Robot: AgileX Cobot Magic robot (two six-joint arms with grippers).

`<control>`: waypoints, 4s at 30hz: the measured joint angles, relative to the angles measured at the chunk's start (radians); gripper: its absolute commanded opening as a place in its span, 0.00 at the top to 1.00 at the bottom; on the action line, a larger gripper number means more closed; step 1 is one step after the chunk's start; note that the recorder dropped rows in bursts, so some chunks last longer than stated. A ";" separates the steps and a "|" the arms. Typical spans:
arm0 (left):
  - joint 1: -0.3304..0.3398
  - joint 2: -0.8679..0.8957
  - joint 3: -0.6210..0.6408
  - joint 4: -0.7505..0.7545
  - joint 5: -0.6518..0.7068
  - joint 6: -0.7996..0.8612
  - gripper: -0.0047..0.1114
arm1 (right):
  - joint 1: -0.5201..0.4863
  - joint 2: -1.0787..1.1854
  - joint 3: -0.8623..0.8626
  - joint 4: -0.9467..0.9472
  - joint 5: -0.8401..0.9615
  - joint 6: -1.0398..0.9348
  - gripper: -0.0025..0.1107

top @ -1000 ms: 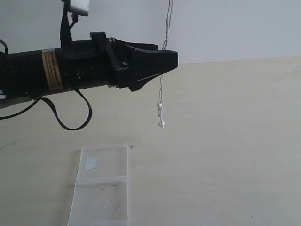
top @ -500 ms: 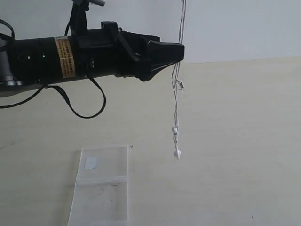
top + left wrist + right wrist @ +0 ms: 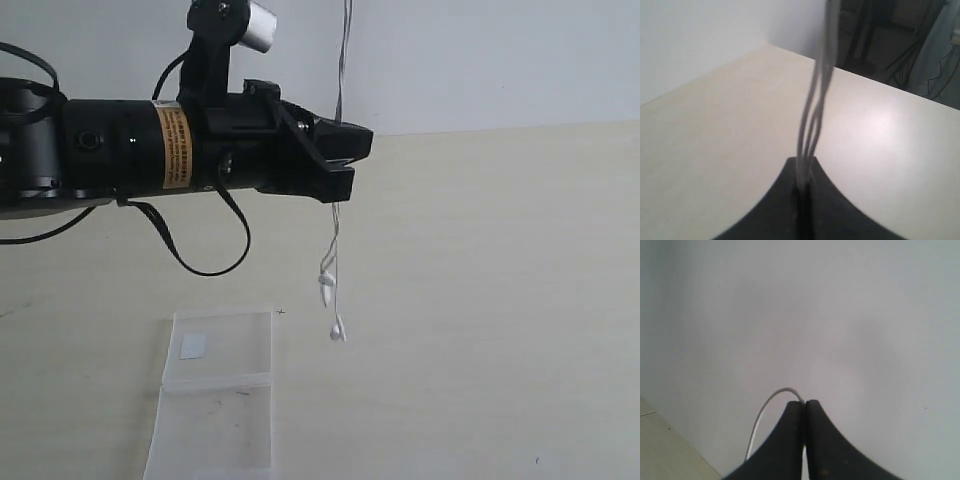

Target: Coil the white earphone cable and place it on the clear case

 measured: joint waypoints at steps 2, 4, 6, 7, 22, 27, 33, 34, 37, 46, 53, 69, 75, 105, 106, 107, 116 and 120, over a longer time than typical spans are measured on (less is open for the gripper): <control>0.000 0.000 0.000 0.000 -0.002 0.000 0.96 | 0.000 0.000 0.000 -0.013 0.000 0.000 0.98; 0.000 0.000 0.000 0.000 -0.009 0.000 0.96 | 0.000 -0.007 0.000 -0.057 0.005 0.020 0.98; 0.000 0.000 0.000 0.000 -0.016 0.000 0.96 | 0.000 -0.020 0.000 -0.138 0.035 0.076 0.98; 0.000 -0.005 0.000 0.000 -0.016 0.000 0.96 | 0.000 -0.031 0.000 -0.195 0.062 0.118 0.98; 0.000 -0.057 -0.029 0.000 -0.026 -0.002 0.68 | 0.000 -0.111 0.000 -0.441 0.319 0.296 0.98; -0.032 -0.030 -0.037 -0.002 -0.062 -0.007 0.51 | 0.000 -0.092 0.000 -0.289 0.216 0.292 0.98; -0.059 0.024 -0.046 -0.012 -0.074 -0.007 0.44 | 0.000 -0.058 0.000 -0.225 0.165 0.288 0.98; -0.059 0.028 -0.046 -0.020 -0.074 -0.003 0.43 | 0.000 -0.055 0.000 -0.225 0.165 0.288 0.98; -0.059 0.028 -0.046 -0.054 -0.074 0.039 0.40 | 0.000 -0.051 0.000 -0.225 0.165 0.288 0.98; -0.059 0.028 -0.048 -0.118 -0.086 0.099 0.40 | 0.000 -0.051 0.000 -0.225 0.165 0.288 0.98; -0.059 0.033 -0.087 -0.124 -0.136 0.105 0.53 | 0.000 -0.051 0.000 -0.201 0.165 0.288 0.98; -0.059 -0.029 -0.118 0.214 0.068 -0.195 0.96 | 0.000 -0.066 0.000 -0.480 0.302 0.391 0.98; -0.059 -0.053 -0.118 0.238 0.075 -0.211 0.96 | 0.000 -0.098 0.000 -0.566 0.512 0.426 0.98; -0.059 -0.319 -0.118 0.634 0.206 -0.661 0.96 | 0.000 -0.791 1.375 -0.420 0.225 0.843 0.98; -0.059 -0.319 -0.118 0.634 0.198 -0.672 0.96 | 0.000 -0.791 1.422 -0.392 0.165 0.843 0.98; -0.059 -0.319 -0.118 0.634 0.180 -0.688 0.96 | 0.000 -0.788 1.530 -0.362 -0.023 0.845 0.98; -0.059 -0.319 -0.118 0.600 0.169 -0.708 0.96 | 0.000 -0.537 1.742 -0.363 -0.831 0.835 0.86; -0.059 -0.319 -0.118 0.582 0.169 -0.708 0.96 | 0.000 -0.410 1.742 -0.435 -0.998 0.834 0.52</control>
